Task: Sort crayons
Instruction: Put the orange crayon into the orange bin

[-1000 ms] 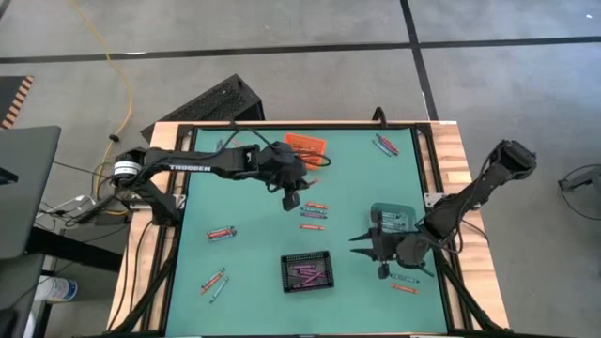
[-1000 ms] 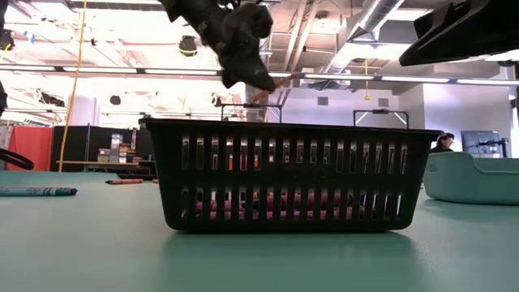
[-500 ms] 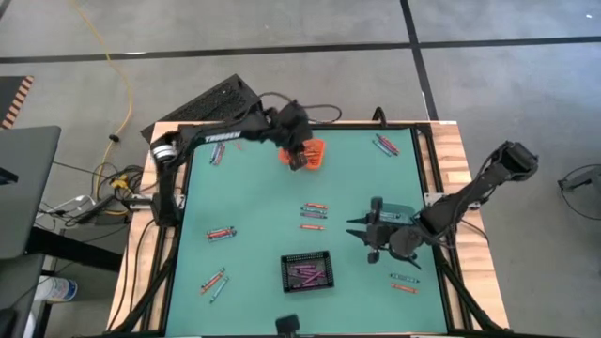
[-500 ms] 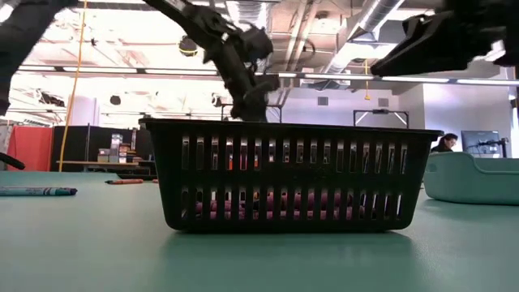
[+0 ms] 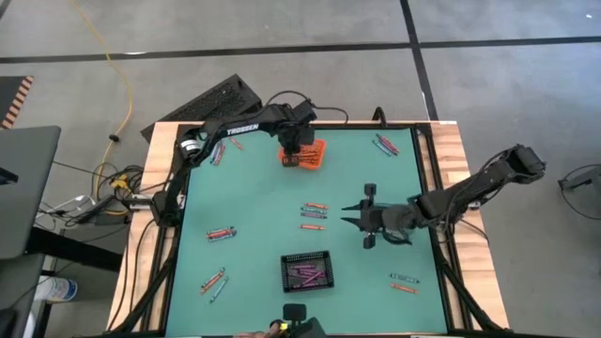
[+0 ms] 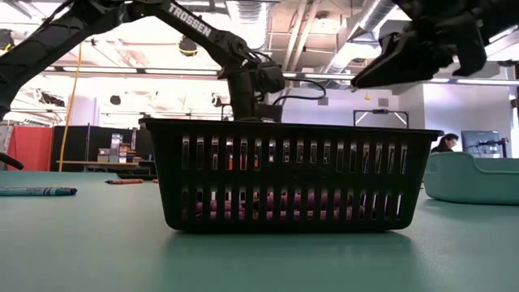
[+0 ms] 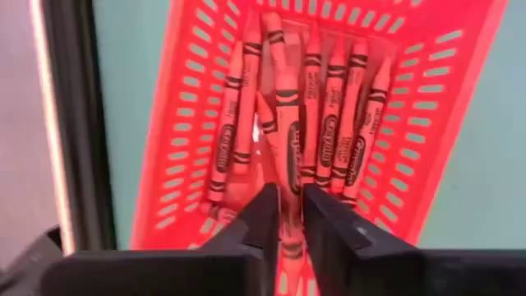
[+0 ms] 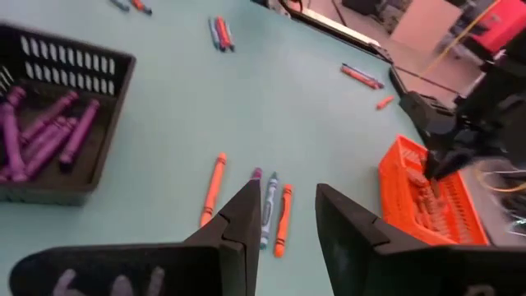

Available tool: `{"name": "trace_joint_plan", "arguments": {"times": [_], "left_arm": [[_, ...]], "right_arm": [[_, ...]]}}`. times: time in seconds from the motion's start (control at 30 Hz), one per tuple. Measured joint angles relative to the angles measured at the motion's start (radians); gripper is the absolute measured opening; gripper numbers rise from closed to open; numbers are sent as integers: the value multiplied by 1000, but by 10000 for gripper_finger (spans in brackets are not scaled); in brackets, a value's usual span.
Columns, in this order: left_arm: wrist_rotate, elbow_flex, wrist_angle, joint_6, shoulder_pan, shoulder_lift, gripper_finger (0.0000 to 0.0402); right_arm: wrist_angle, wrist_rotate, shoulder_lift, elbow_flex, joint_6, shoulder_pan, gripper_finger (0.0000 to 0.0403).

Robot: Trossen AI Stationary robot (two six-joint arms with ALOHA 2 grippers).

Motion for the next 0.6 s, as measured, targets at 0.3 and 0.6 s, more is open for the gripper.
{"name": "trace_joint_plan", "arguments": {"times": [0.3,0.6], "left_arm": [[131,-1,-33,27,6,-81,153],[522,-44,-42,-44,59,-277,156]], "right_arm": [[-15,-68,-28,0,9,-62,118],[-18,-150,-49,0,173,-58,118]]}}
